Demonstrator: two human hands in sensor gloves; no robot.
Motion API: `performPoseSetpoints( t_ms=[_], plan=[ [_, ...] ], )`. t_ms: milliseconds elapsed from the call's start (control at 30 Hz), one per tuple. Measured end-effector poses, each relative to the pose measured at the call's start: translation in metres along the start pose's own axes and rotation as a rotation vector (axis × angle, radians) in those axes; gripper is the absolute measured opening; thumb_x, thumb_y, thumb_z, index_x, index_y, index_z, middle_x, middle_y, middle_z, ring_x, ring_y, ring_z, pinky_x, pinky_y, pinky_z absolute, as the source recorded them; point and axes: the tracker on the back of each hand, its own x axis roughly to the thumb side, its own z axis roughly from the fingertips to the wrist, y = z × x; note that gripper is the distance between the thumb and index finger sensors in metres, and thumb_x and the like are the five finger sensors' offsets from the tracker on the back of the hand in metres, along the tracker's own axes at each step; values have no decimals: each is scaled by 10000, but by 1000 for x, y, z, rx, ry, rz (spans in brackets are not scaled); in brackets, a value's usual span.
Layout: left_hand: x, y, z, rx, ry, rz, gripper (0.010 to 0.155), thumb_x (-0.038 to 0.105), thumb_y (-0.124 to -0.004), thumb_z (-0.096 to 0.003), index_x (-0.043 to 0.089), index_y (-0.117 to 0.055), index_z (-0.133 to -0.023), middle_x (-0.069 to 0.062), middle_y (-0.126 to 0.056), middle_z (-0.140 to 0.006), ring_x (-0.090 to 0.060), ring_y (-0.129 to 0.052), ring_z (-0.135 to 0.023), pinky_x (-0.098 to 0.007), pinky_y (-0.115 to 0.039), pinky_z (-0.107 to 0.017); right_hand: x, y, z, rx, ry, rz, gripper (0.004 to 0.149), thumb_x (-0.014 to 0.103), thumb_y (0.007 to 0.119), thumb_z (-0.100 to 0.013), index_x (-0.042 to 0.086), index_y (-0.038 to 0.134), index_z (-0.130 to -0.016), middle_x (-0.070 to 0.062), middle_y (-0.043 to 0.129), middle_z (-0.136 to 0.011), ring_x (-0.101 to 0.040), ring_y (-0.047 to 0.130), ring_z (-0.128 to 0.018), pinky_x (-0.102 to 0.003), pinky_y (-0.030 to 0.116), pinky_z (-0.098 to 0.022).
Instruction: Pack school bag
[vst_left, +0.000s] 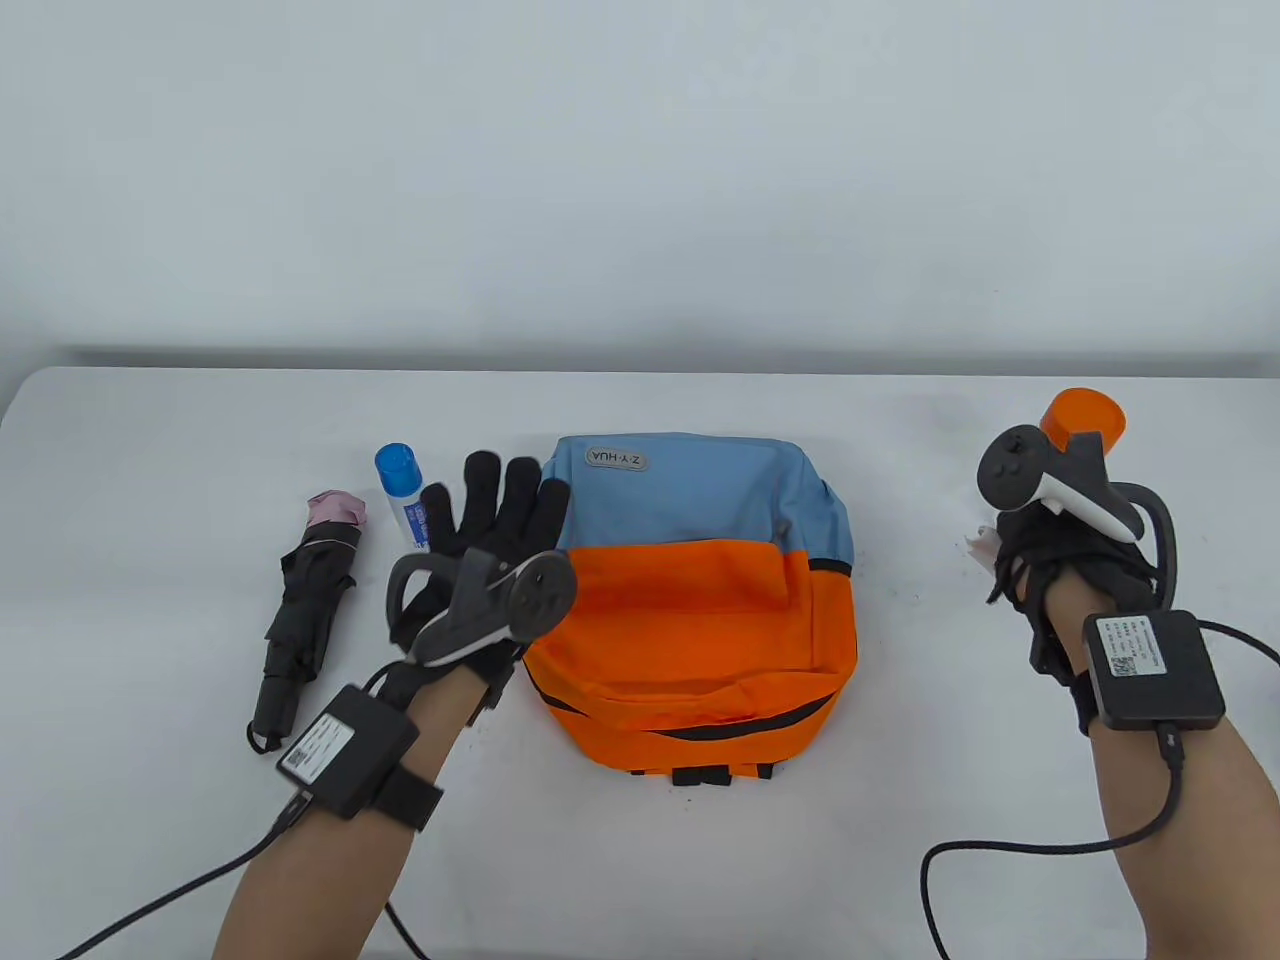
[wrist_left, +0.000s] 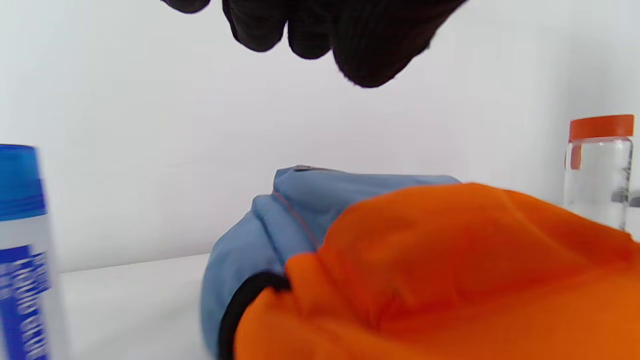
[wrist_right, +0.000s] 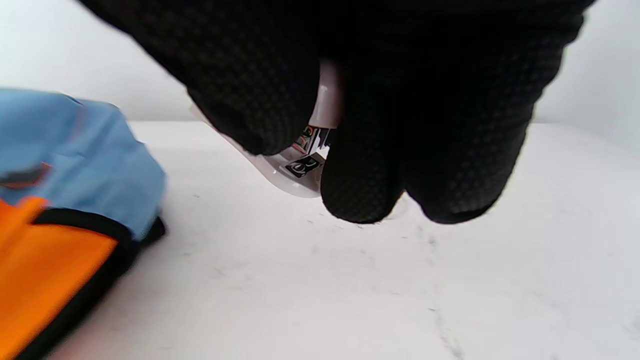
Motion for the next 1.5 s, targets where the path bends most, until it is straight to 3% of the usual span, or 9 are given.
performPoseSetpoints(
  t_ms=[233, 467, 533, 667, 800, 1100, 1233, 1367, 1500],
  plan=[
    [22, -45, -64, -230, -101, -11, 689, 331, -809, -551, 207, -529, -1168, -171, -531, -1223, -558, -476, -1130, -818, -518, -755, 40, -6, 42, -88, -185, 92, 694, 144, 912, -331, -26, 668, -959, -328, 869, -891, -294, 1085, -598, -447, 1026, -375],
    [27, -74, -68, -512, -139, 26, 1091, 503, -914, -438, 113, -270, -1227, -275, -249, -1256, -635, -255, -1120, -871, -423, -759, 72, -2, 52, -171, -317, 111, 695, 182, 956, -312, 1, 725, -942, -288, 923, -858, -260, 1113, -554, -416, 1043, -341],
    [34, -73, -68, -489, -130, -24, 1047, 469, -922, -449, 121, -308, -1222, -279, -301, -1251, -633, -349, -1126, -828, -500, -767, 85, 1, 48, -203, -354, 73, 710, 181, 963, -302, -26, 721, -937, -286, 924, -851, -249, 1115, -549, -407, 1047, -337],
    [48, -68, -67, -351, -189, -120, 681, 360, -946, -487, 169, -718, -1099, -195, -824, -1081, -473, -898, -978, -578, -918, -657, 124, 12, 39, -250, -487, 39, 698, 191, 995, -267, -27, 753, -885, -266, 951, -811, -222, 1143, -510, -381, 1072, -303],
    [43, -71, -69, -255, -139, -51, 434, 304, -882, -538, 191, -879, -956, -167, -946, -964, -422, -1018, -852, -516, -1000, -552, 159, 26, 28, -261, -549, 72, 694, 211, 1012, -251, -4, 780, -869, -241, 973, -798, -212, 1154, -497, -374, 1078, -300],
    [24, -53, -71, -239, -77, 297, 424, 301, -802, -571, 107, -880, -940, -184, -1019, -893, -425, -1087, -757, -502, -1035, -477, 190, 38, -5, -440, -469, -9, 655, 179, 1021, -245, 78, 844, -867, -271, 894, -833, -231, 1148, -475, -334, 1070, -283],
    [20, -48, -70, -209, -33, 332, 427, 329, -780, -577, 97, -886, -920, -178, -1037, -867, -417, -1108, -729, -489, -1051, -450, 203, 51, -7, -301, -596, -3, 664, 216, 1037, -216, 46, 890, -840, -257, 988, -742, -228, 1179, -410, -331, 1085, -242],
    [19, -49, -70, -201, -24, 394, 425, 332, -788, -576, 91, -891, -910, -189, -1037, -866, -437, -1098, -733, -512, -1037, -452, 212, 58, -2, -394, -560, 163, 677, 282, 1040, -188, 10, 896, -791, -234, 1053, -646, -192, 1190, -298, -329, 1074, -156],
    [25, -45, -67, -165, -94, 405, 431, 324, -793, -571, 101, -874, -931, -193, -1003, -914, -467, -1064, -777, -534, -1016, -487, 212, 60, -9, -531, -474, 100, 463, 254, 1042, -229, 54, 974, -641, -163, 1083, -517, -198, 1154, -212, -358, 1021, -82]
  ],
)
